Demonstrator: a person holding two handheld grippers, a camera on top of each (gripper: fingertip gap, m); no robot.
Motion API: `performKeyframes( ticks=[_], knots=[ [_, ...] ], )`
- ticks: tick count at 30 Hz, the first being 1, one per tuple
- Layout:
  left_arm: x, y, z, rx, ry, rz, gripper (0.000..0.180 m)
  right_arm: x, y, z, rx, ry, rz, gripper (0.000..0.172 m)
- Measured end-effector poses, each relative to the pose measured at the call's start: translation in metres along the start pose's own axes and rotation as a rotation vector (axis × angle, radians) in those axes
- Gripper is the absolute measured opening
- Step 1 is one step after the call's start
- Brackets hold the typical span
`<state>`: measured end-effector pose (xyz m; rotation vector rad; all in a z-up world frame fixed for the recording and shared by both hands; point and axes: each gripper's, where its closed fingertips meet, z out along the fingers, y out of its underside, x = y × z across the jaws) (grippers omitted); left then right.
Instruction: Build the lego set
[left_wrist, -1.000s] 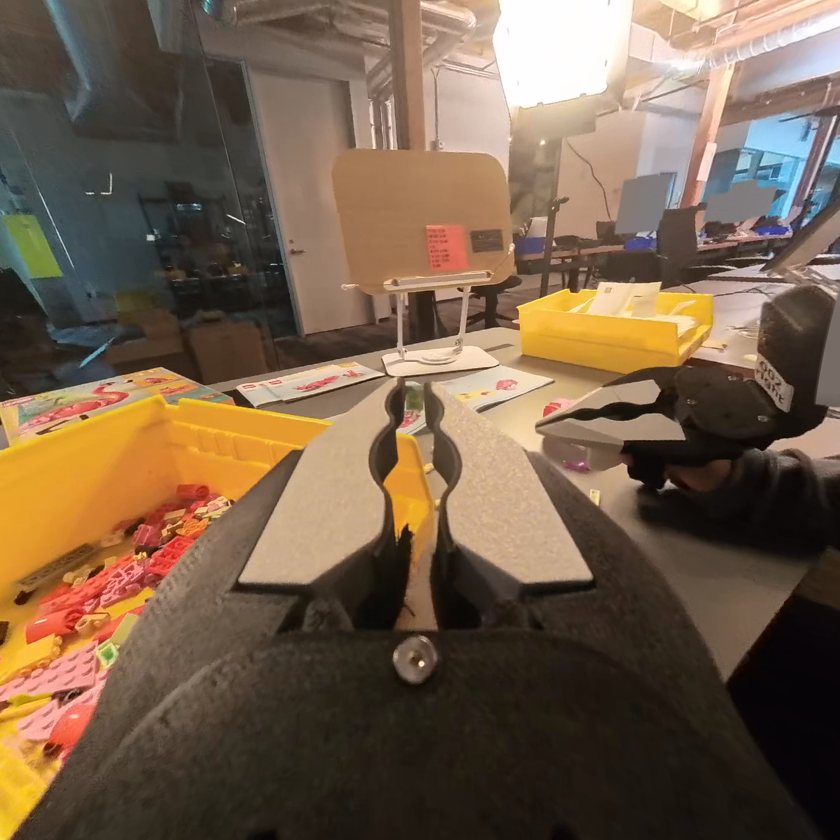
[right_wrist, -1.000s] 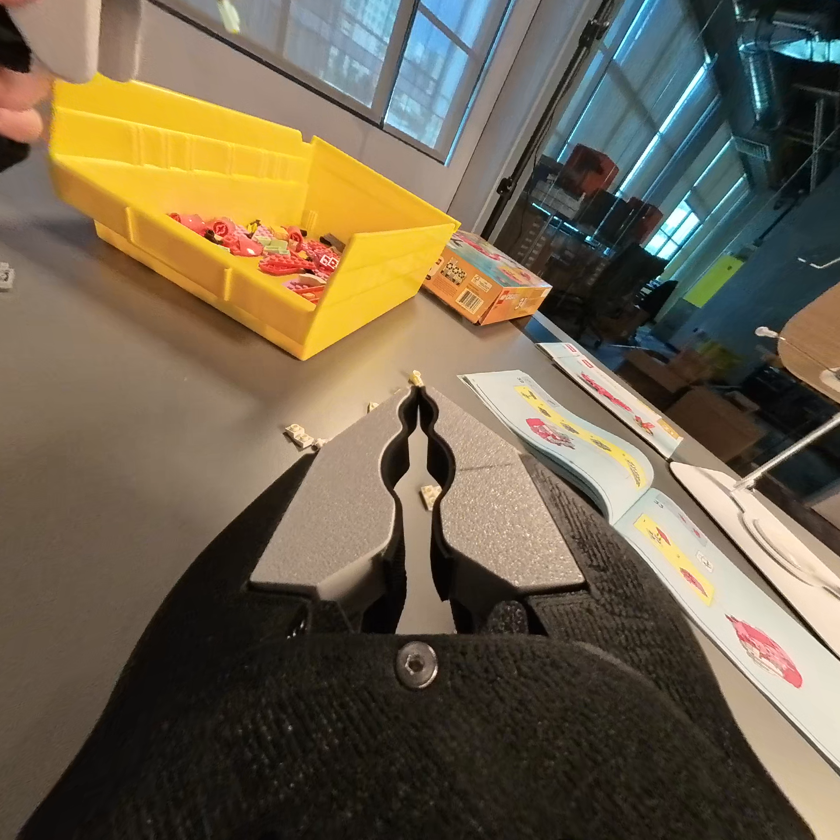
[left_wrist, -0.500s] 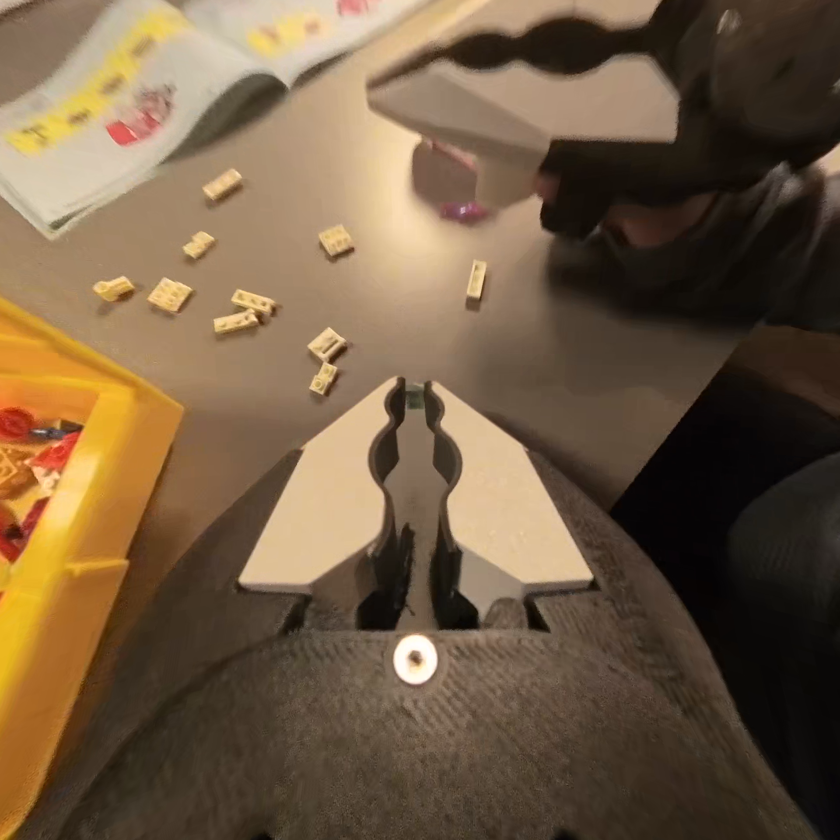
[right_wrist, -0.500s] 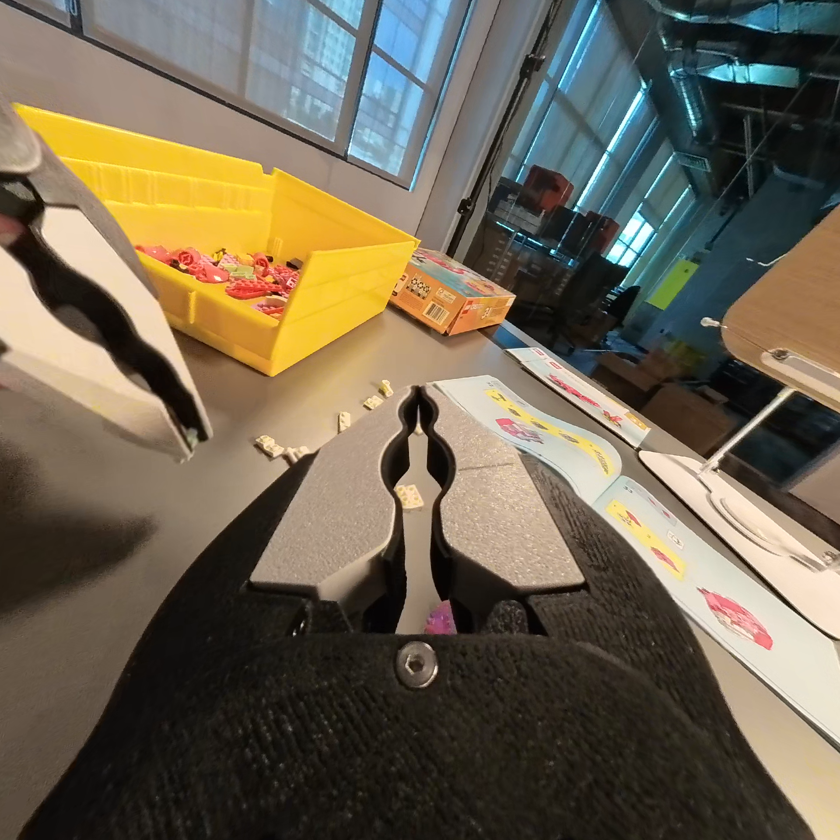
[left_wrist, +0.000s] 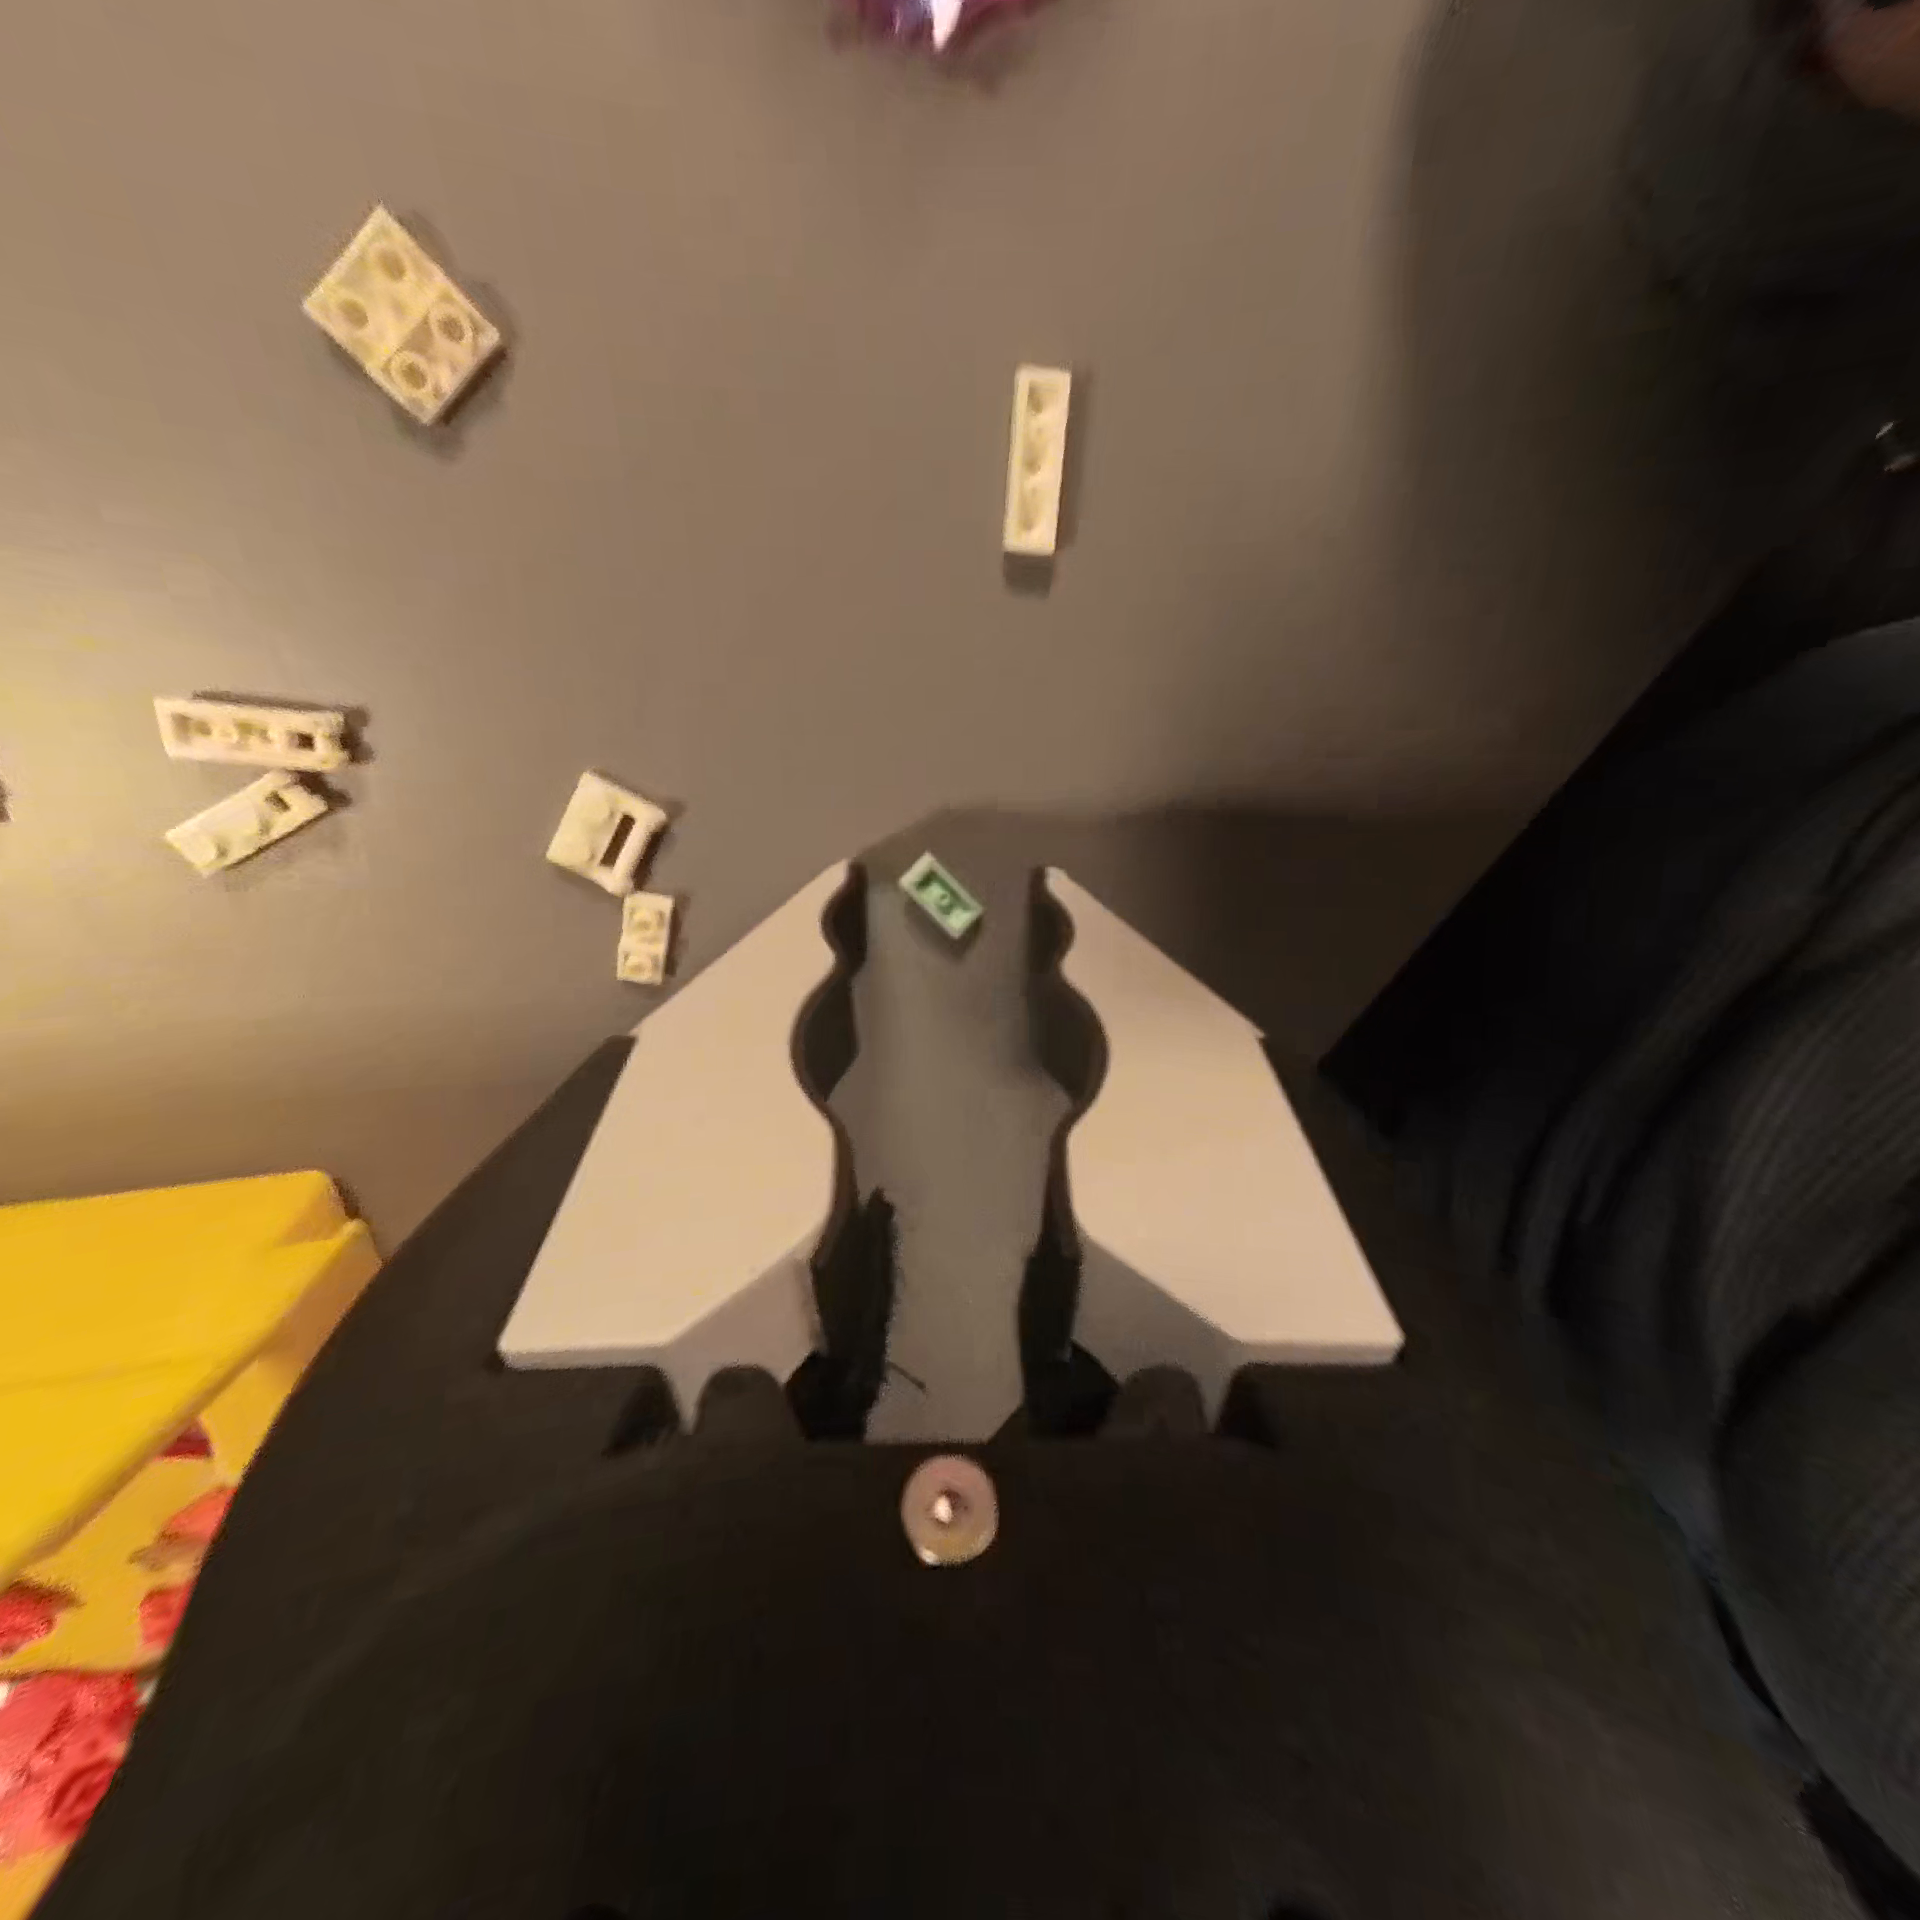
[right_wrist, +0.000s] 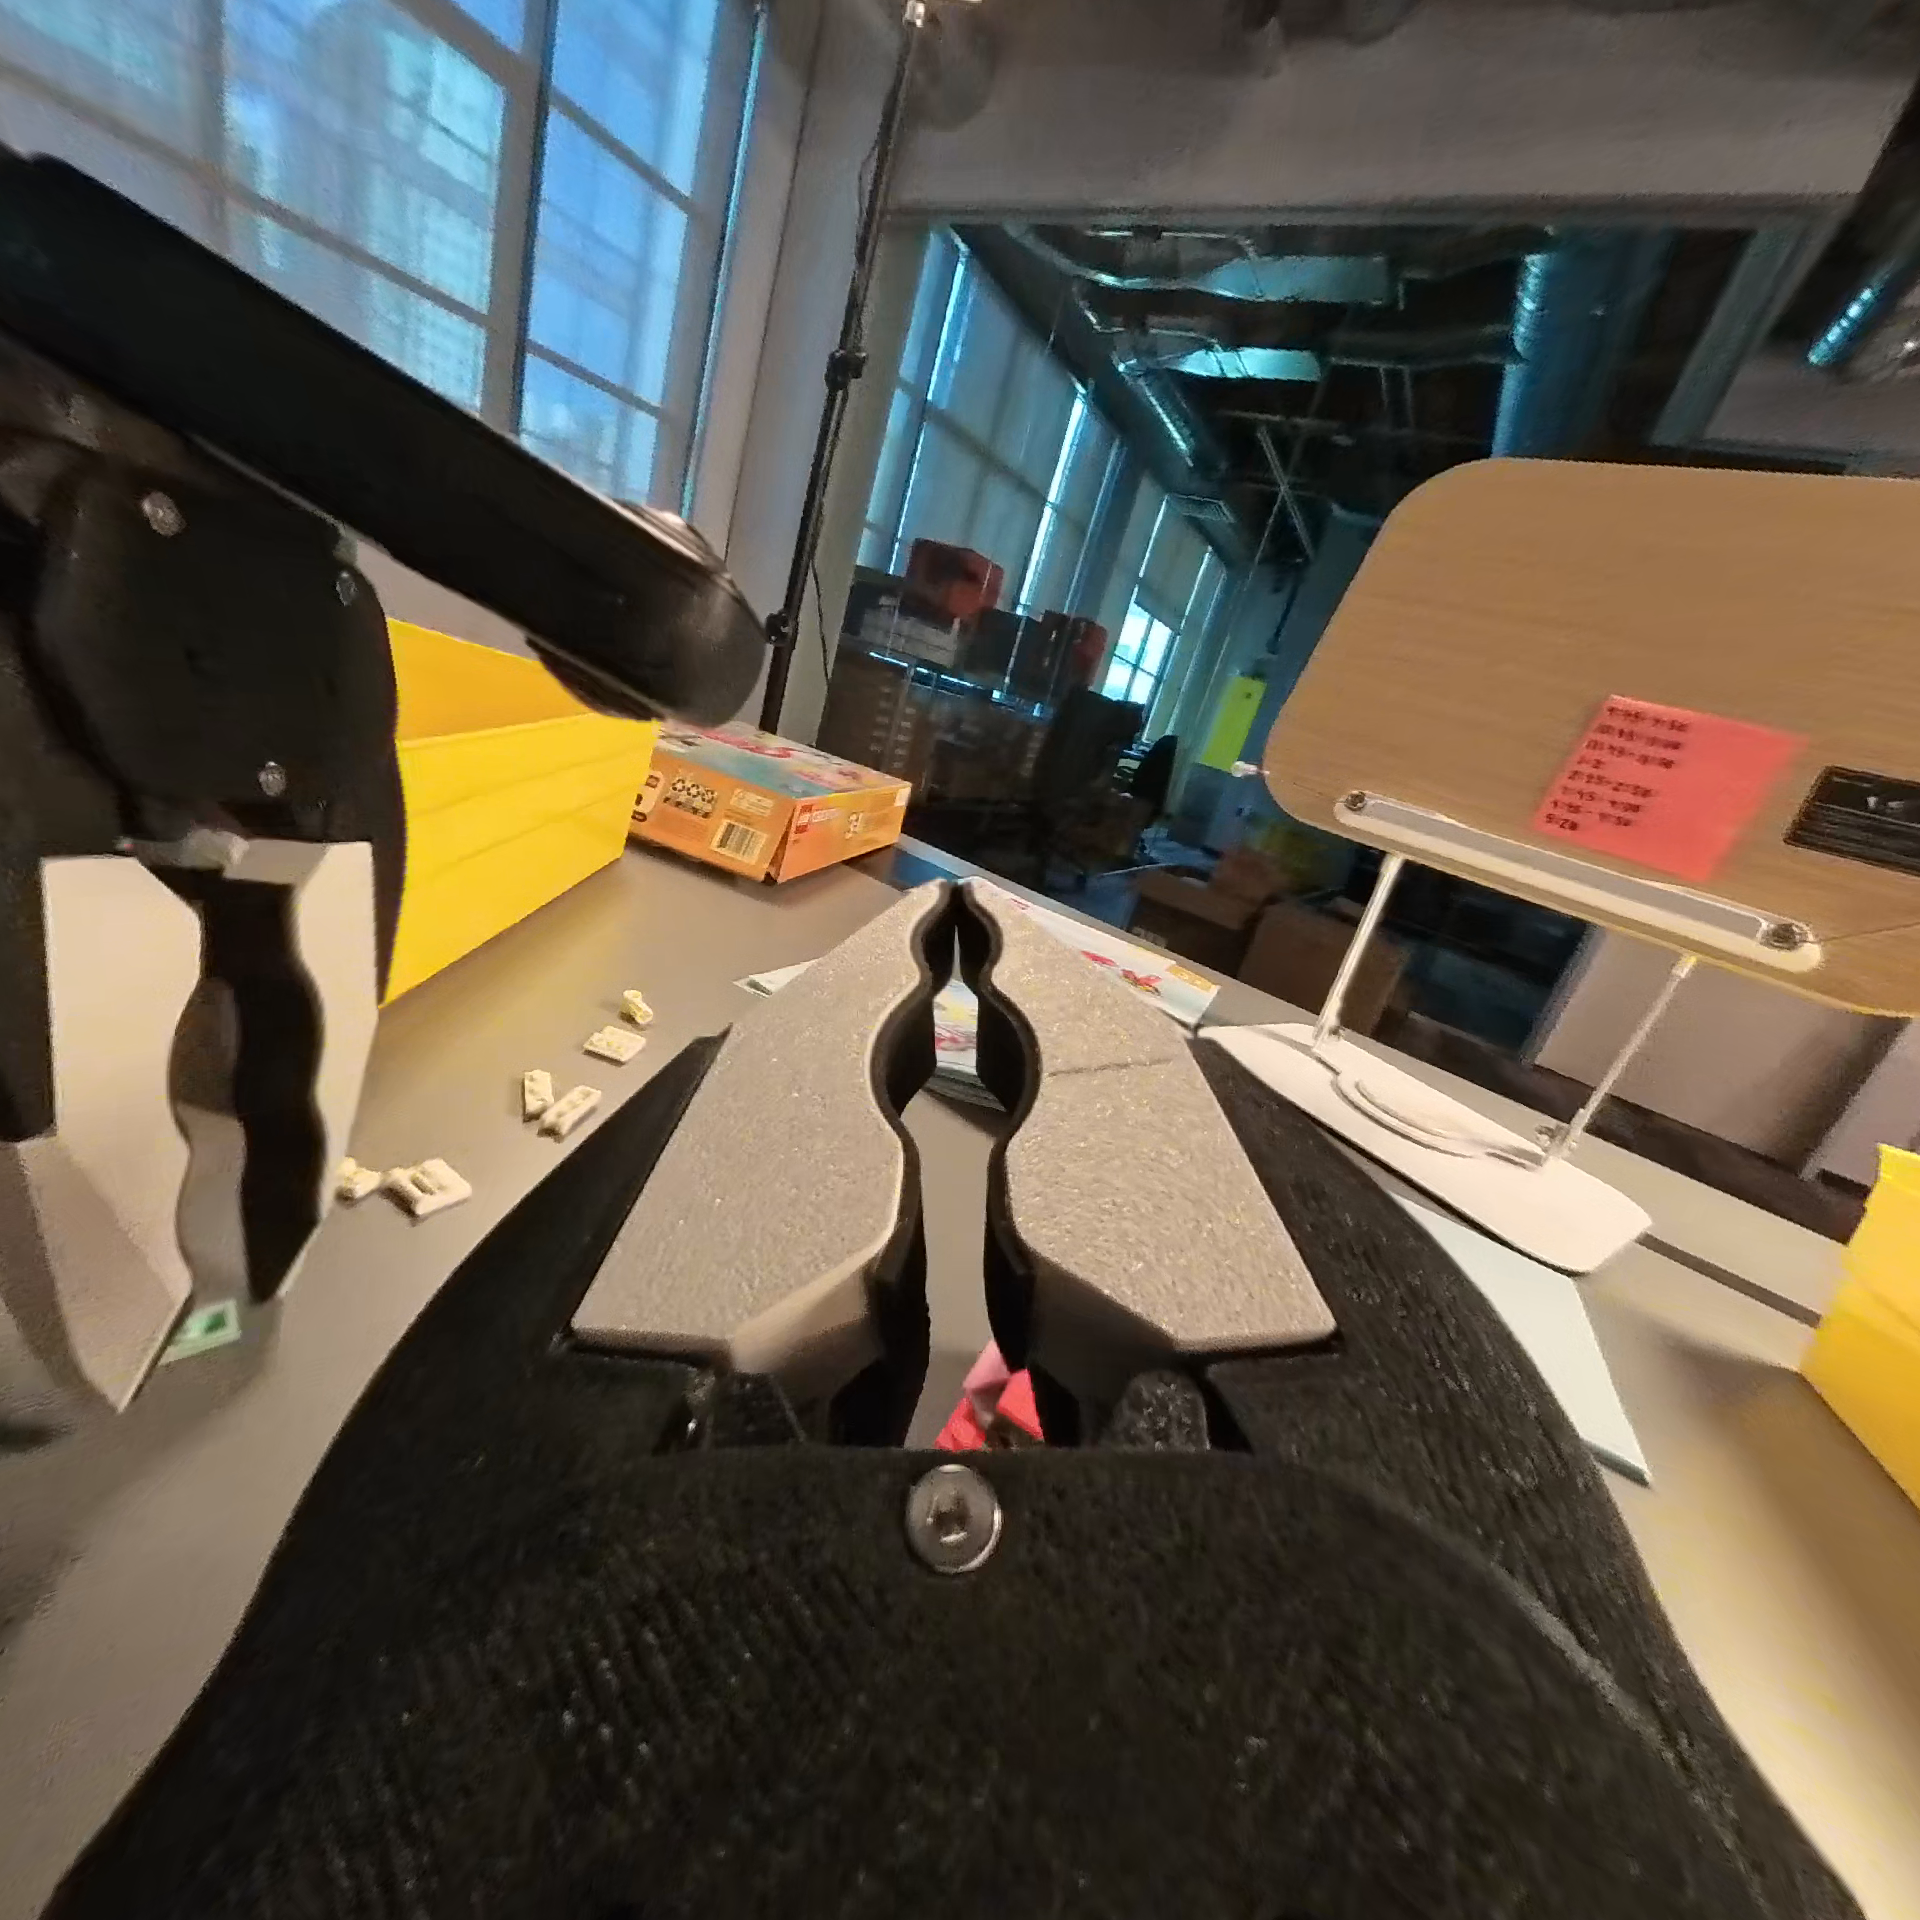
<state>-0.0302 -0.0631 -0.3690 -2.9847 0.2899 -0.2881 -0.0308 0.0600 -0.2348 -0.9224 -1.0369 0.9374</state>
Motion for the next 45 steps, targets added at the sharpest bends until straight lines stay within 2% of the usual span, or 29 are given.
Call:
performKeyframes(
  ticks=[3,5,7,9,12,14,16,20,24,27,29,37,39,41,45],
  knots=[
    [0.004,-0.014,-0.009,0.143,0.032,-0.027,0.042,-0.002,0.0,0.0,0.0,-0.007,-0.007,0.0],
    [0.006,-0.018,-0.028,0.3,0.044,-0.054,0.043,-0.004,-0.001,0.0,0.003,-0.014,-0.011,0.0],
    [0.005,-0.009,-0.057,0.47,0.013,-0.1,0.042,-0.005,-0.001,0.0,0.004,-0.019,-0.009,0.0],
    [-0.001,0.015,-0.086,0.635,-0.072,-0.142,0.038,-0.006,-0.002,0.001,0.006,-0.028,-0.004,0.0],
    [-0.026,0.082,-0.11,0.739,-0.242,-0.349,0.035,-0.011,-0.001,0.002,0.0,-0.047,-0.007,0.0],
    [-0.038,0.127,-0.109,0.755,-0.289,-0.517,0.035,-0.015,-0.001,0.003,-0.003,-0.061,-0.017,0.0],
    [-0.04,0.157,-0.099,0.77,-0.284,-0.626,0.035,-0.018,0.0,0.003,-0.009,-0.074,-0.023,0.0],
    [-0.039,0.186,-0.07,0.75,-0.325,-0.664,0.035,-0.021,0.002,0.004,-0.022,-0.088,-0.024,0.0],
    [-0.039,0.187,-0.053,0.702,-0.381,-0.507,0.036,-0.022,0.006,0.005,-0.039,-0.098,-0.011,0.0],
    [-0.041,0.185,-0.044,0.675,-0.371,-0.413,0.039,-0.022,0.008,0.006,-0.046,-0.103,-0.007,0.0],
    [-0.043,0.188,-0.037,0.632,-0.359,-0.391,0.039,-0.023,0.009,0.006,-0.05,-0.107,-0.006,0.0],
    [-0.044,0.19,-0.038,0.653,-0.293,-0.368,0.024,-0.025,0.011,0.007,-0.063,-0.125,0.003,0.0],
    [-0.043,0.189,-0.037,0.654,-0.284,-0.357,0.013,-0.026,0.011,0.008,-0.065,-0.13,0.002,0.0],
    [-0.041,0.186,-0.036,0.655,-0.274,-0.336,0.003,-0.027,0.012,0.008,-0.068,-0.134,-0.001,0.0],
    [-0.035,0.169,-0.032,0.674,-0.283,-0.276,0.003,-0.029,0.012,0.008,-0.07,-0.141,-0.007,0.0]
  ],
)
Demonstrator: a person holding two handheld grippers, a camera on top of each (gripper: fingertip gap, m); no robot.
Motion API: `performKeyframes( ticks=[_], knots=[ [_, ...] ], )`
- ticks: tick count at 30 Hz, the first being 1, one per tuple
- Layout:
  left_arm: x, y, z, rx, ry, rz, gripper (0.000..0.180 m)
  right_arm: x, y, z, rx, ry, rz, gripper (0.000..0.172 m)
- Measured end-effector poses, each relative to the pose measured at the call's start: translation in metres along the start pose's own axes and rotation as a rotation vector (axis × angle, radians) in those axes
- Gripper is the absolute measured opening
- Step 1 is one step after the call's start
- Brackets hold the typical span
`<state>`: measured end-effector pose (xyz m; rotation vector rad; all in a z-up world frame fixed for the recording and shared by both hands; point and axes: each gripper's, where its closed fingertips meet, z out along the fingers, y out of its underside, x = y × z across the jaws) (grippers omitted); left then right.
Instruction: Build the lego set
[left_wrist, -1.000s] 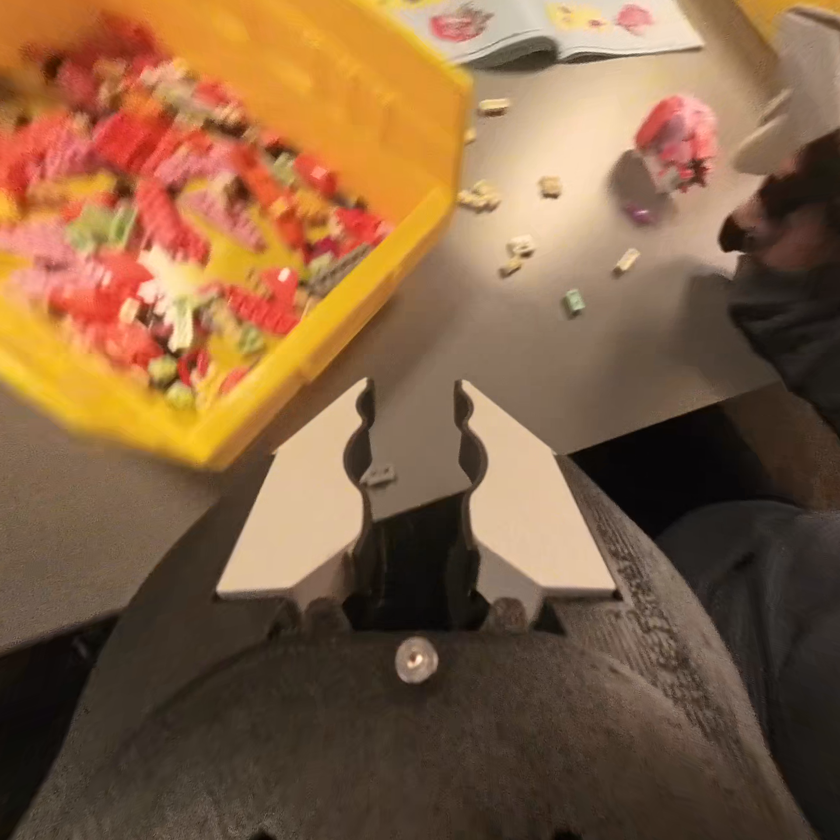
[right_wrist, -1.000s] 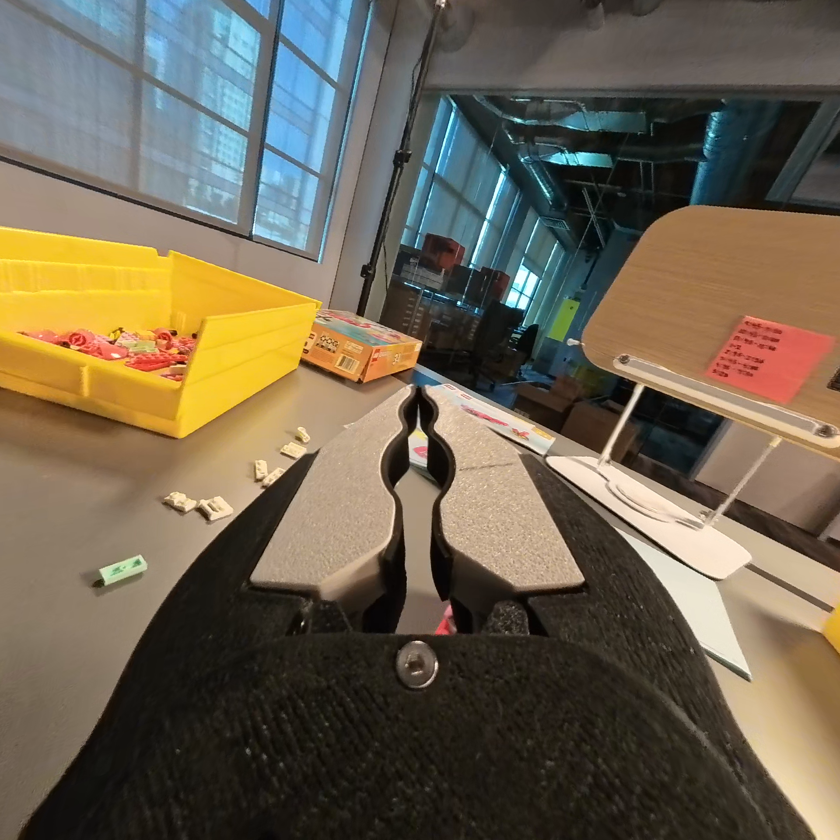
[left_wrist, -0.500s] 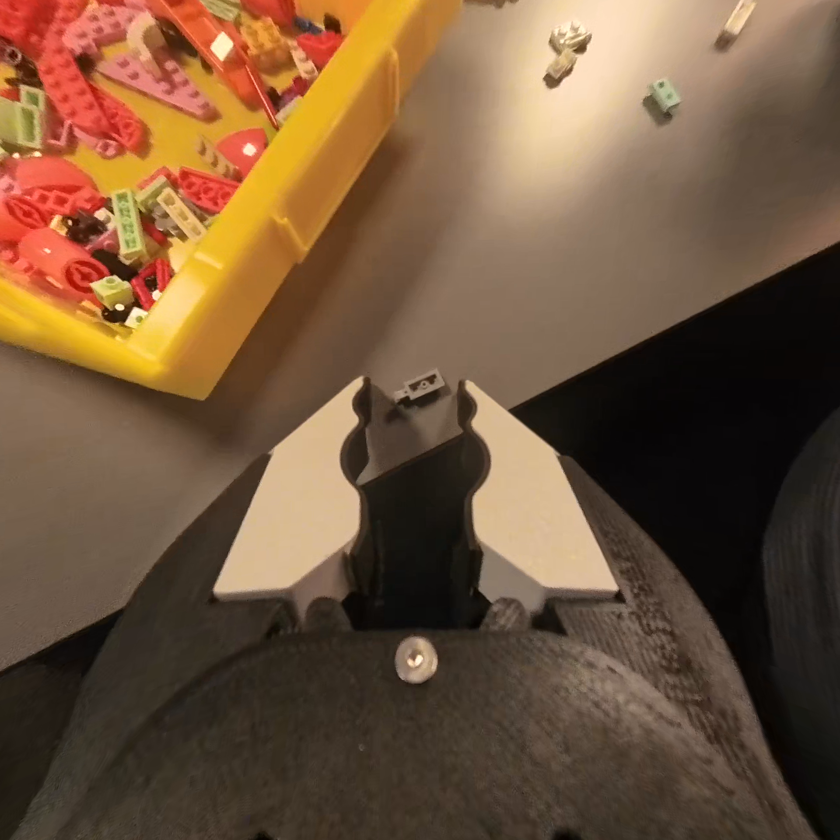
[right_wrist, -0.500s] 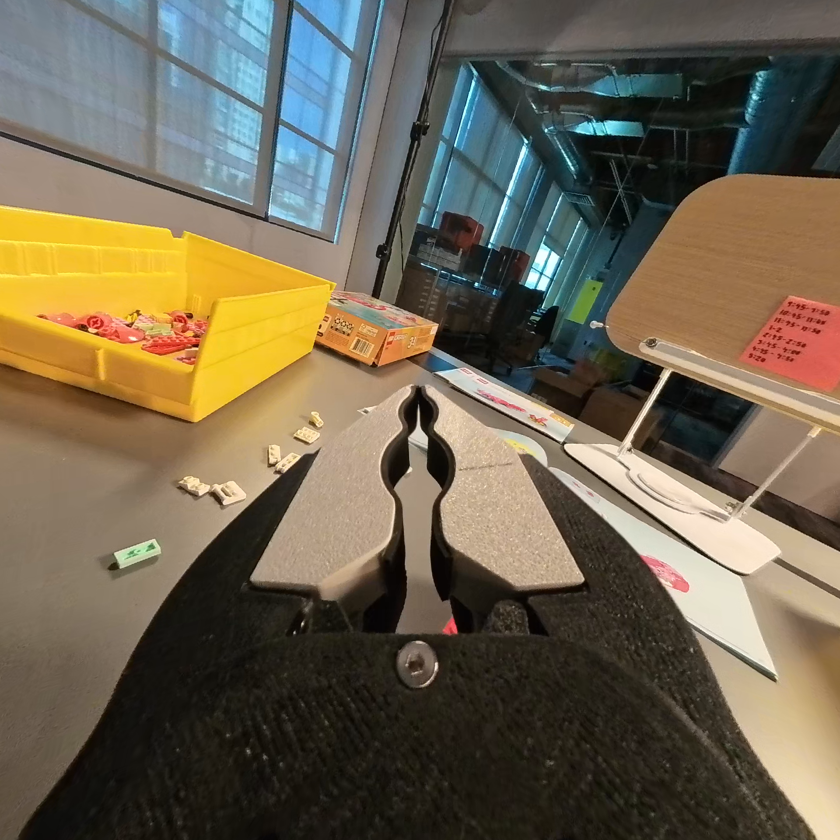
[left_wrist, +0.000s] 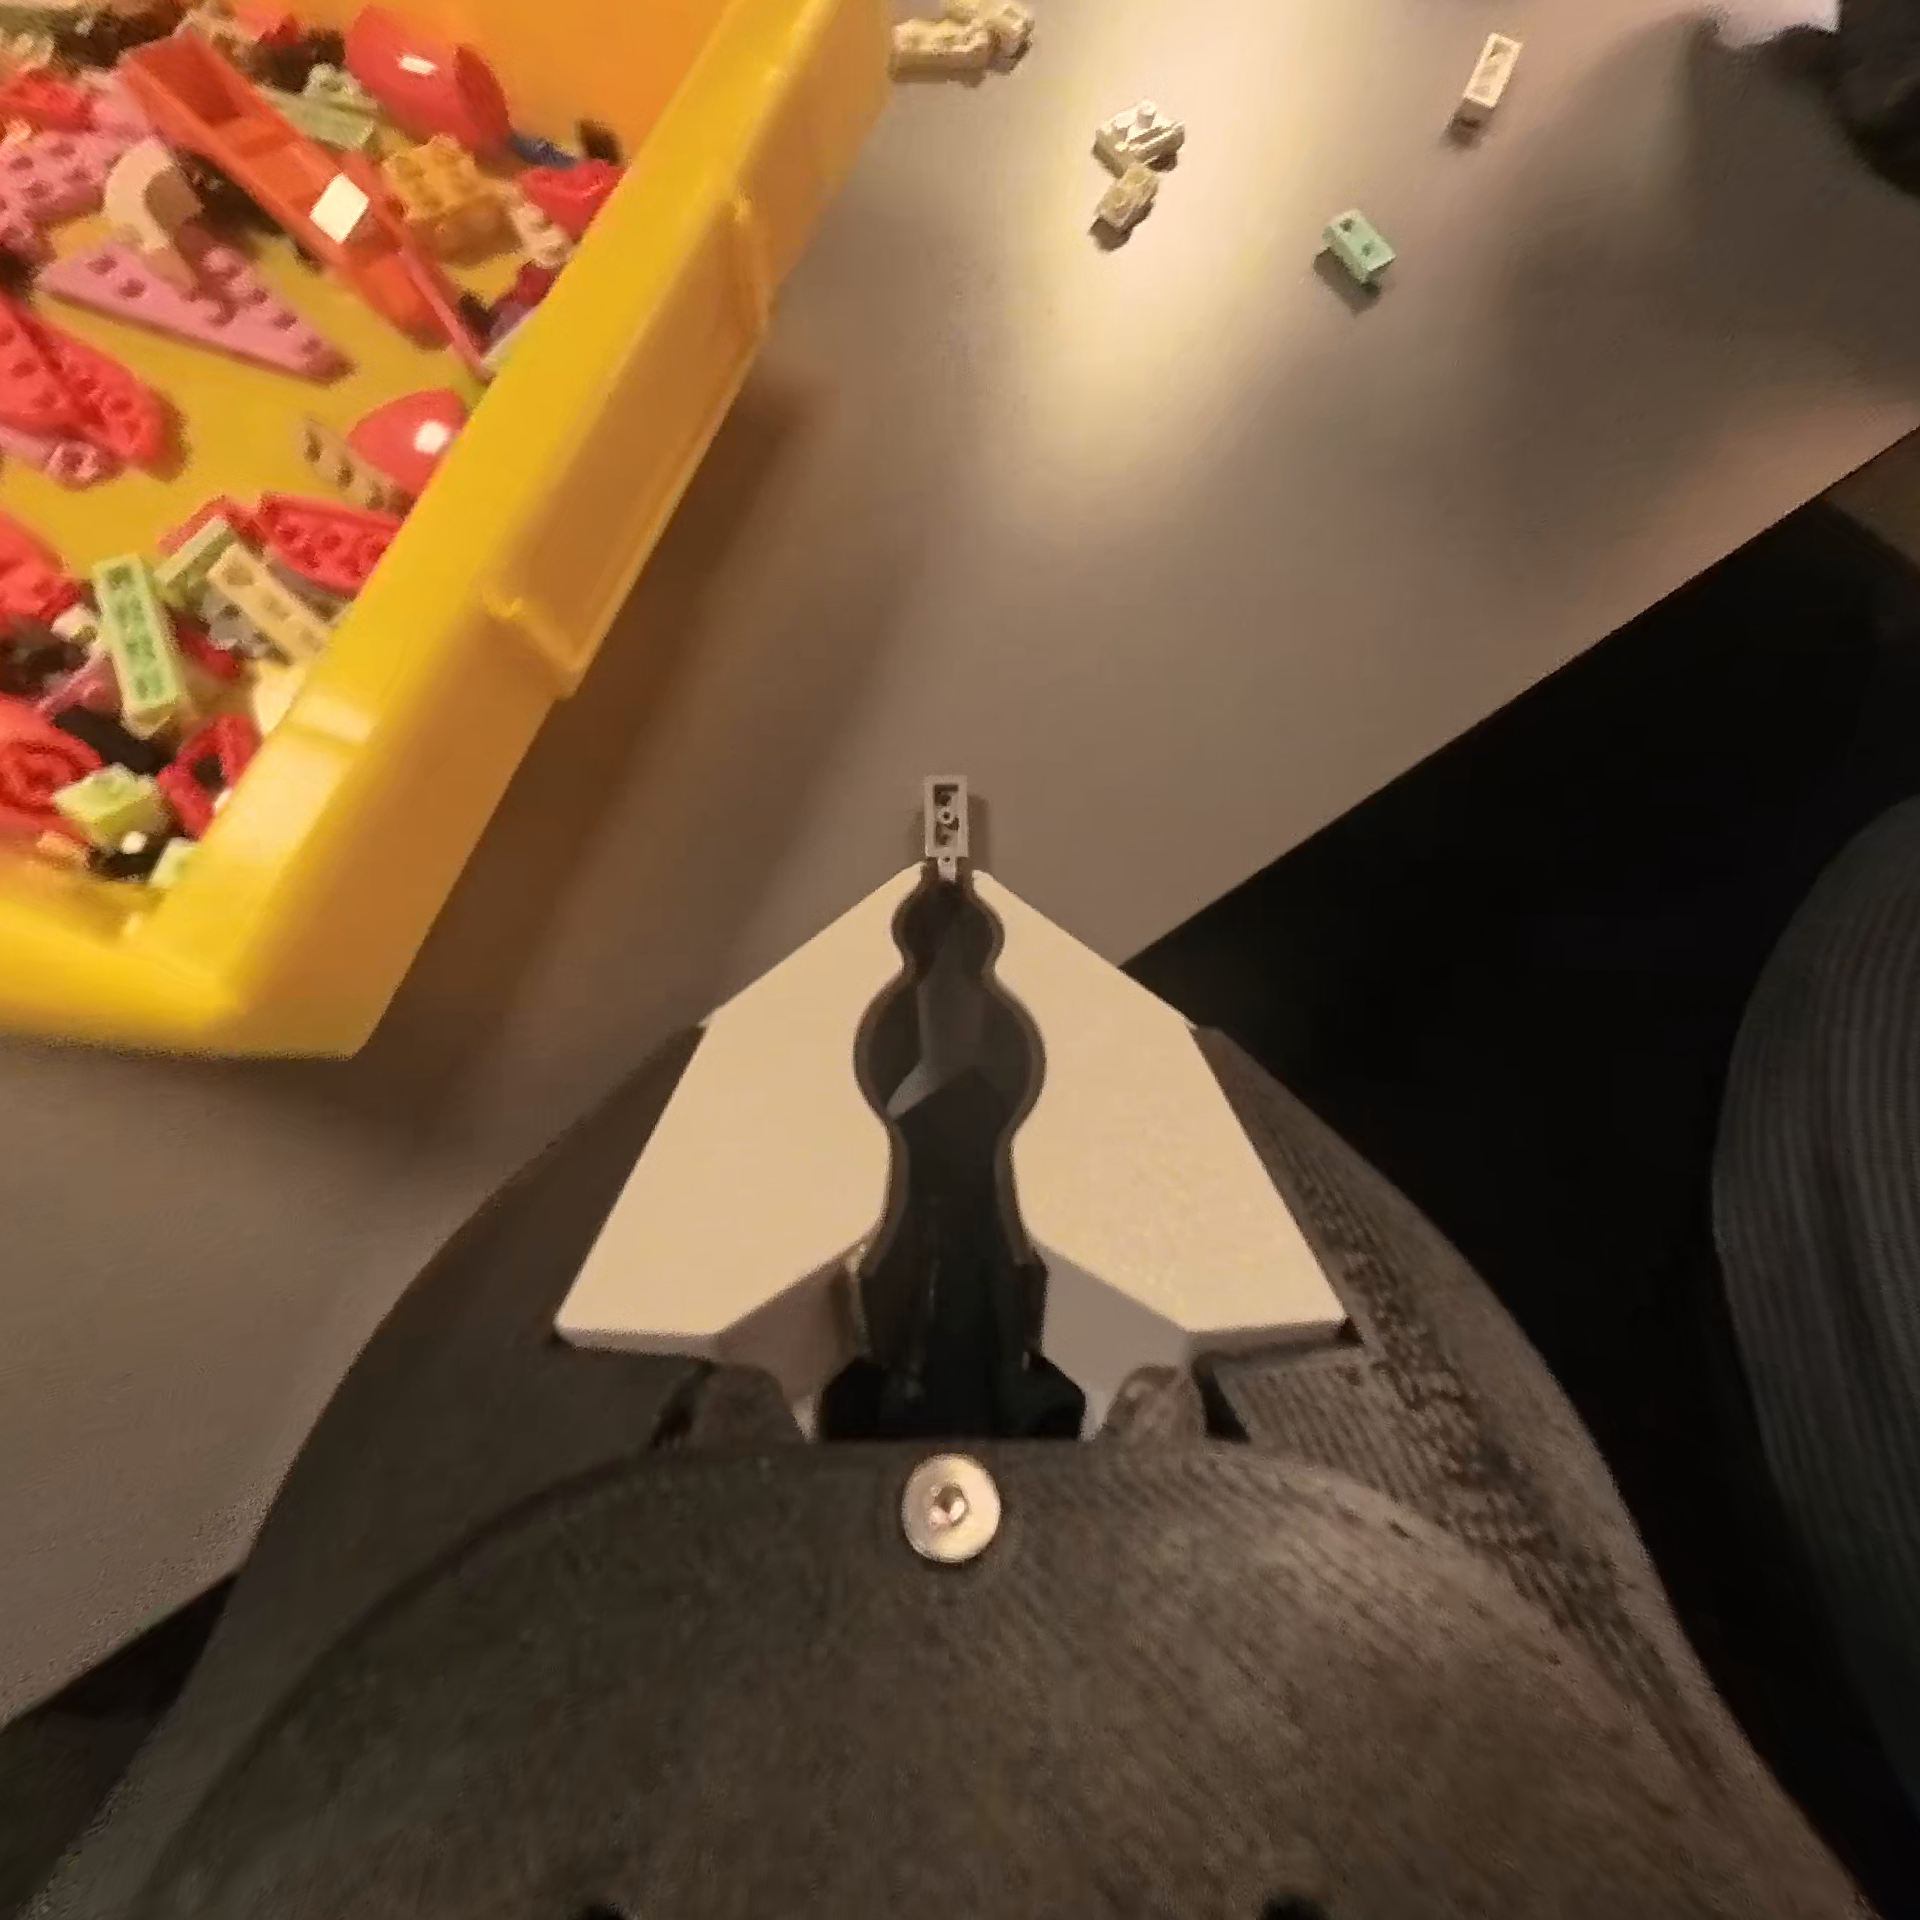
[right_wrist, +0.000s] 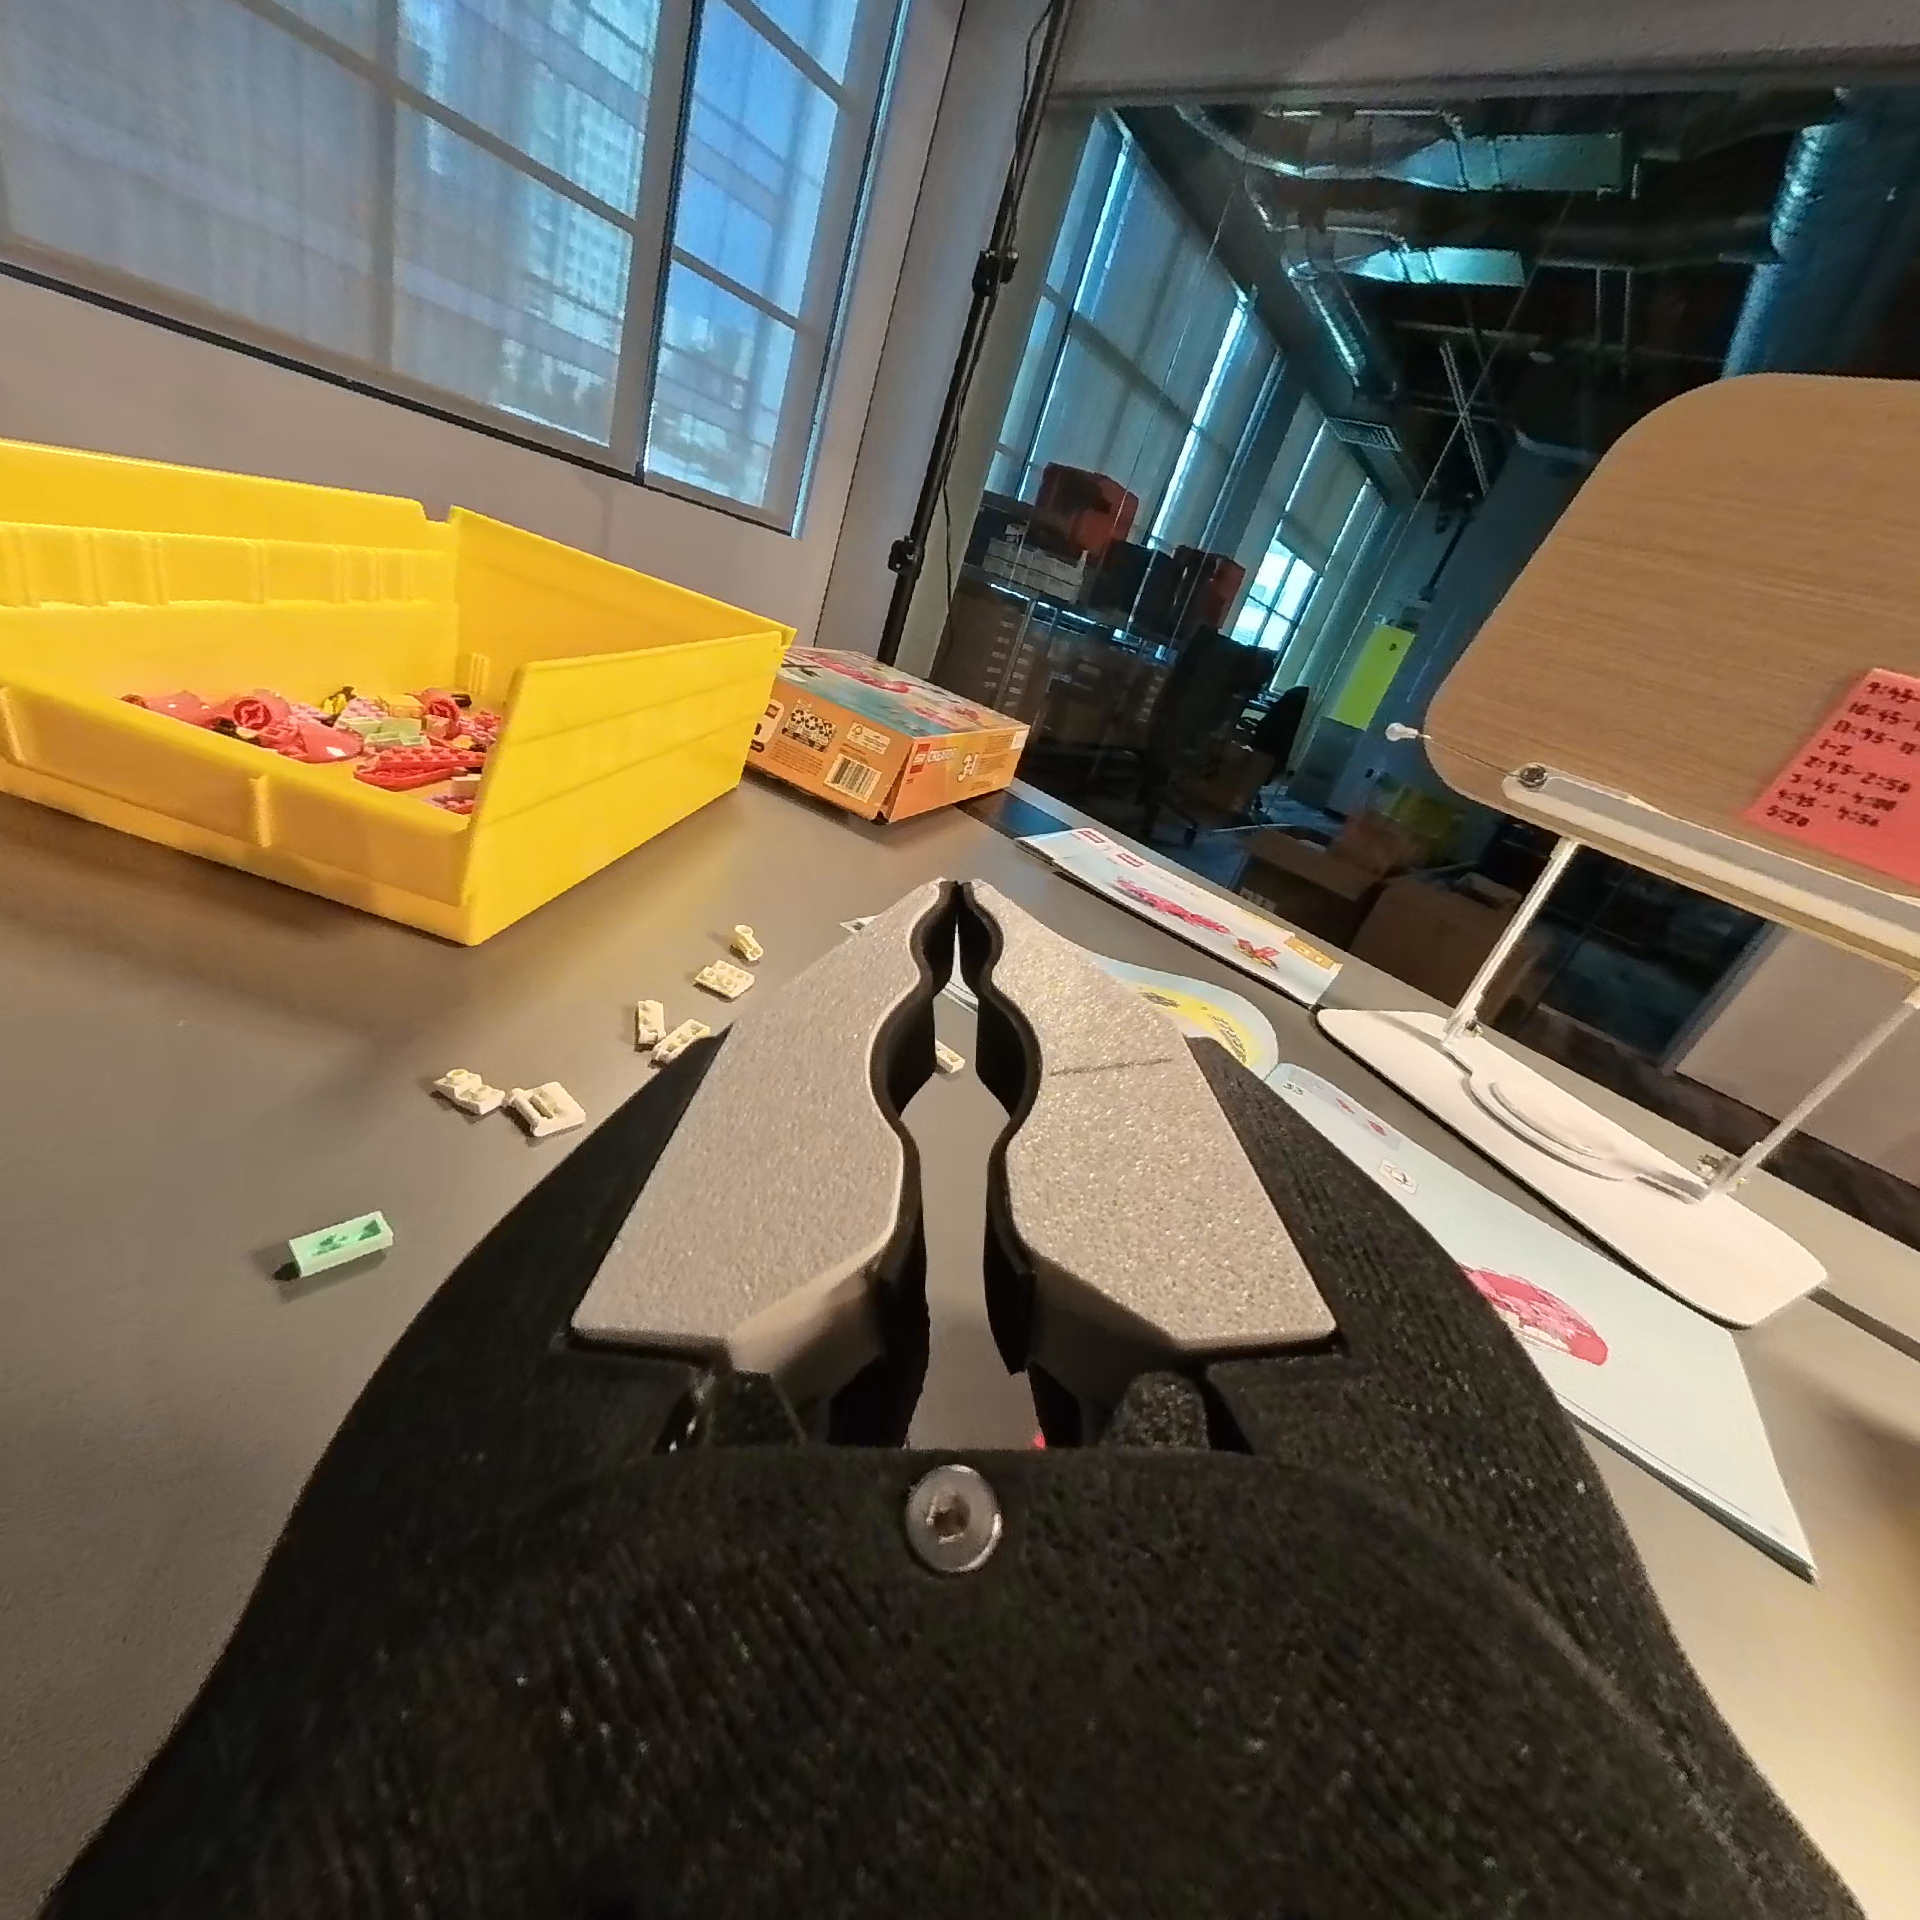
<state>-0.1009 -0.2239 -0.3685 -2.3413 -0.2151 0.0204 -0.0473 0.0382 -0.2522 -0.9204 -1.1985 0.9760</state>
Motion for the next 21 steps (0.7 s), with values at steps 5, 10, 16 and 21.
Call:
performKeyframes(
  ticks=[5,10,16,21],
  knots=[
    [0.024,-0.023,0.024,0.027,0.052,0.052,0.002,0.0,0.0,0.0,0.0,0.0,0.0,0.0],
    [0.045,-0.057,0.055,0.038,0.07,0.065,0.002,0.001,0.0,0.0,0.002,0.002,0.001,0.0],
    [0.051,-0.081,0.084,0.012,0.04,-0.03,0.02,0.001,0.001,0.001,0.001,0.001,0.001,0.0],
    [0.062,-0.113,0.079,0.194,-0.049,-0.102,0.057,0.001,0.0,0.001,0.001,-0.001,0.001,0.0]
  ],
)
